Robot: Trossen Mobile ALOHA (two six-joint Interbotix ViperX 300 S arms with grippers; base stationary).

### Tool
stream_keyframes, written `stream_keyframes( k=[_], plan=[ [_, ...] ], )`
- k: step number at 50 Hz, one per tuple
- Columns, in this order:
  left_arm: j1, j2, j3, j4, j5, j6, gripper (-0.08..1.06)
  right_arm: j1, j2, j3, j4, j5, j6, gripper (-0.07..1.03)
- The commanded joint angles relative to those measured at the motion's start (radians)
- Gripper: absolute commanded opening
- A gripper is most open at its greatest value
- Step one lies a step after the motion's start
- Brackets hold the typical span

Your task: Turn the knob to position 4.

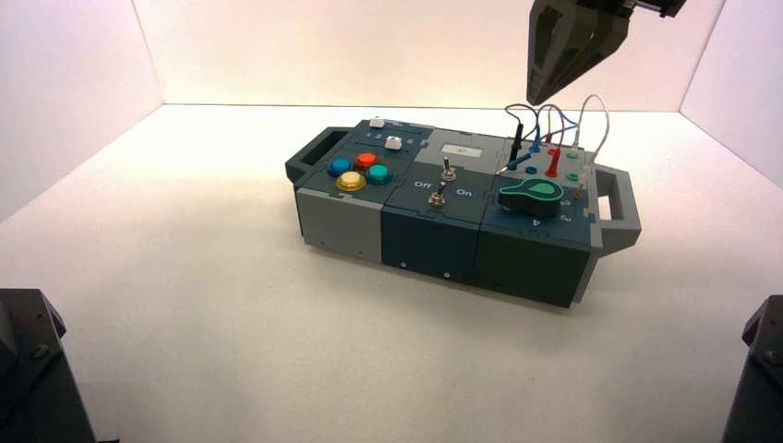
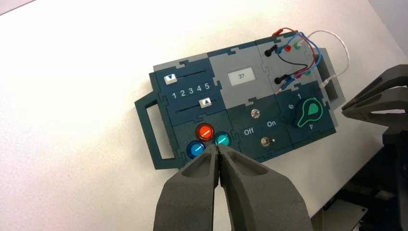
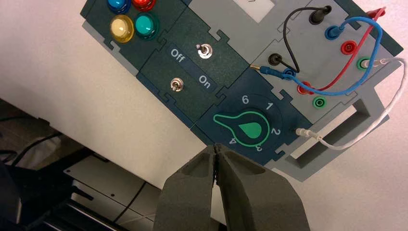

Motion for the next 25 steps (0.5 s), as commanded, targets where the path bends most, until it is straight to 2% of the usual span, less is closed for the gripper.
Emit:
stream_keyframes(
  k=[1,16,25],
  plan=[
    [0.005,-0.017,-0.012,-0.003,-0.006,0.005,-0.01,-0.002,-0.009,-0.014,0.003,-0.003,-0.003,-0.02],
    [0.005,-0.021,-0.011,-0.006,-0.005,0.003,-0.01,0.000,0.005,-0.015,0.005,0.003,-0.005,-0.02],
    [0.003,-0.018,-0.005,-0.006,-0.005,0.003,-0.01,0.000,0.094,-0.028,0.003,-0.003,-0.017,-0.02]
  ],
)
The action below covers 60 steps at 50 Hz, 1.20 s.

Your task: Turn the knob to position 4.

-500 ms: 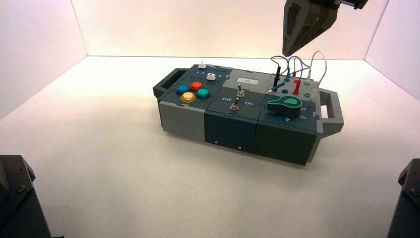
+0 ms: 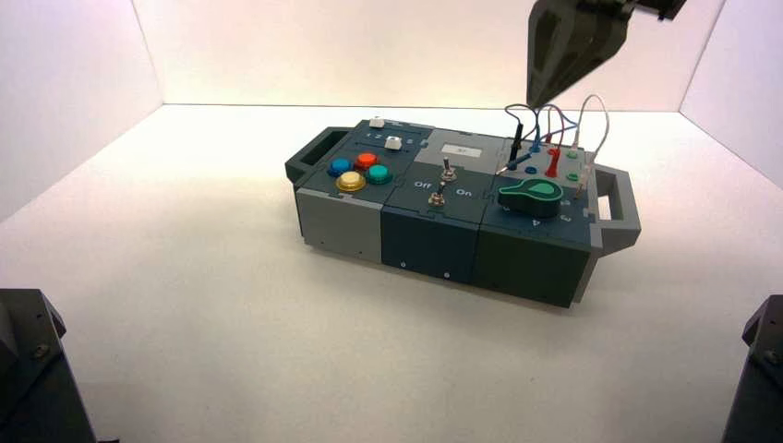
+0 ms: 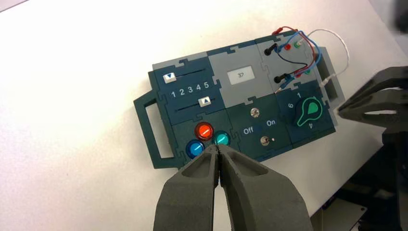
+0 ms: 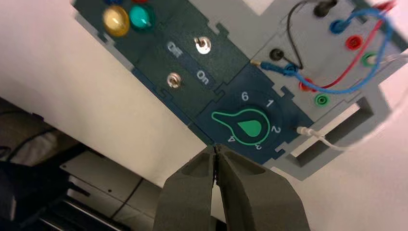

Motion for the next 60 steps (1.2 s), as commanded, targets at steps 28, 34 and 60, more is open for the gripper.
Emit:
stream_keyframes(
  k=[28,34,60],
  plan=[
    [0.003,-0.034,-0.025,-0.002,0.029,0.009,-0.01,0.006,0.216,-0.083,0.021,-0.057,-0.005,-0.02],
    [0.005,-0.037,-0.034,-0.003,0.041,0.011,-0.01,0.006,0.247,-0.094,0.023,-0.058,-0.005,-0.02],
    [0.005,-0.043,-0.032,-0.002,0.041,0.011,-0.01,0.006,0.334,-0.103,0.021,-0.075,-0.009,-0.02]
  ],
)
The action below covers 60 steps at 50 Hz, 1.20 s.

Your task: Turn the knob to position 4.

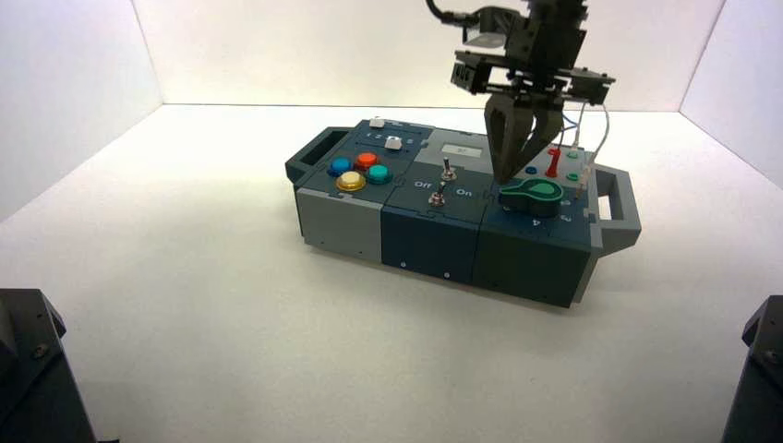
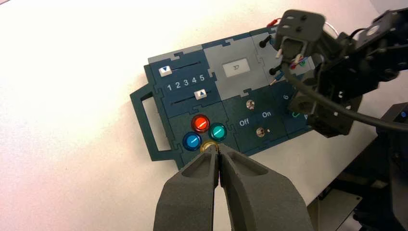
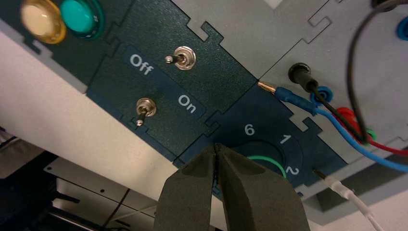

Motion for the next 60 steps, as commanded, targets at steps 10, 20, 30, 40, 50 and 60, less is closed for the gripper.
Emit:
stream_keyframes(
  k=[10,20,30,40,50,60],
  plan=[
    [0.005,-0.020,-0.031,-0.003,-0.003,0.006,-0.01,0.003,-0.020,-0.006,0.006,0.011,-0.003,-0.02],
    [0.003,-0.020,-0.034,-0.005,-0.005,0.006,-0.01,0.003,-0.038,0.012,0.006,0.034,-0.005,-0.02],
    [0.005,-0.018,-0.038,-0.005,-0.005,0.006,-0.01,0.005,-0.044,0.023,0.005,0.037,-0.009,-0.02],
    [0.003,-0.018,-0.040,-0.006,-0.005,0.006,-0.01,0.006,-0.051,0.032,0.006,0.048,-0.009,-0.02],
    [0.003,-0.012,-0.048,-0.006,-0.009,0.006,-0.01,0.008,-0.054,0.034,0.006,0.049,-0.009,-0.02],
    [0.003,-0.006,-0.052,-0.008,-0.008,0.005,-0.01,0.011,-0.054,0.035,0.006,0.060,-0.009,-0.02]
  ],
)
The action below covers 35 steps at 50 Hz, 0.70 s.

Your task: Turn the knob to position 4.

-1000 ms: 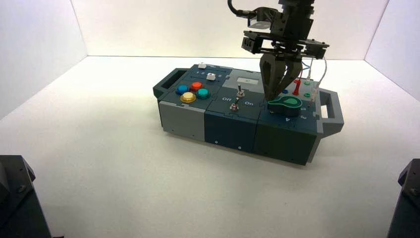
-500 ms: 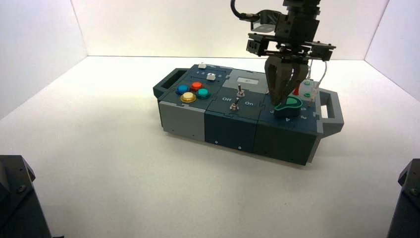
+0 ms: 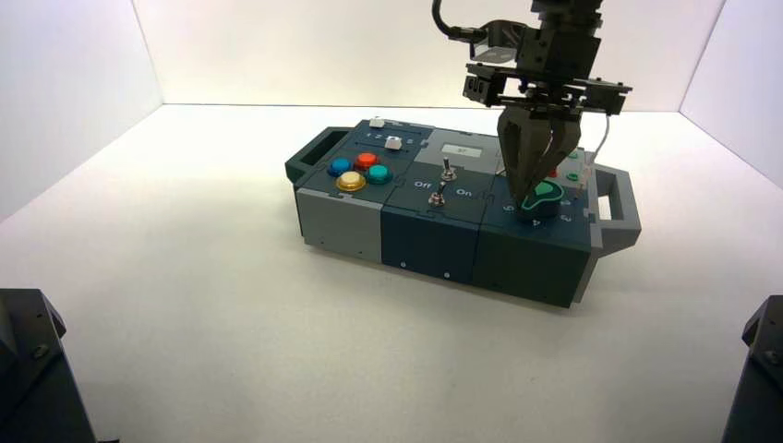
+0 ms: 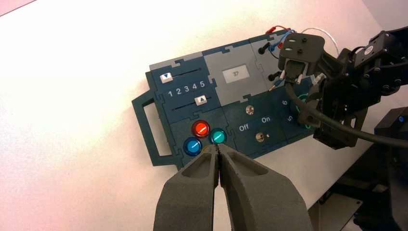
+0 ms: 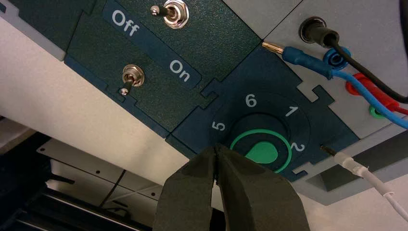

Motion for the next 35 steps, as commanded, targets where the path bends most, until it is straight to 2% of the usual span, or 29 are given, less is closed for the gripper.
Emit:
stream_keyframes(
  k=[1,35],
  plan=[
    [0.003,-0.008,-0.032,-0.005,-0.005,0.006,-0.01,0.006,-0.031,-0.009,0.005,0.009,-0.005,-0.02],
    [0.005,-0.003,-0.038,-0.006,-0.006,0.005,-0.01,0.006,-0.034,0.000,0.005,0.021,-0.005,-0.02]
  ],
)
